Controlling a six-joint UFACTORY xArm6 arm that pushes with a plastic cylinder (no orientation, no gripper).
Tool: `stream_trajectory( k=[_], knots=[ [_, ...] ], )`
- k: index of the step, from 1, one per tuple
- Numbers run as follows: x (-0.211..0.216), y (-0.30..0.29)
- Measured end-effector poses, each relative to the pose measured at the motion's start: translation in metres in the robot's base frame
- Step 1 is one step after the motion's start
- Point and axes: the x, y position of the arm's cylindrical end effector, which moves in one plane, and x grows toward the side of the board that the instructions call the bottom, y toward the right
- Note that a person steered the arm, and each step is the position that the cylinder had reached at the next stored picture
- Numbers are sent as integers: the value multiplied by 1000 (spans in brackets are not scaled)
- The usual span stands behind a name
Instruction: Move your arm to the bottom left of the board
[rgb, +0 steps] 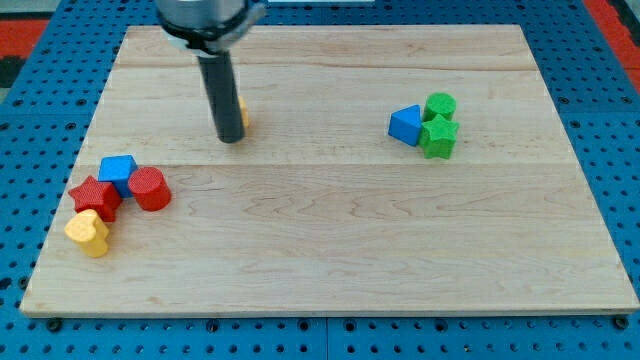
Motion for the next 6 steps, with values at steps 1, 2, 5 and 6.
stream_trajectory(
  k=[1,2,5,6],
  knots=[
    [-51,21],
    [-43,30],
    [173,37],
    [230,-29]
  ],
)
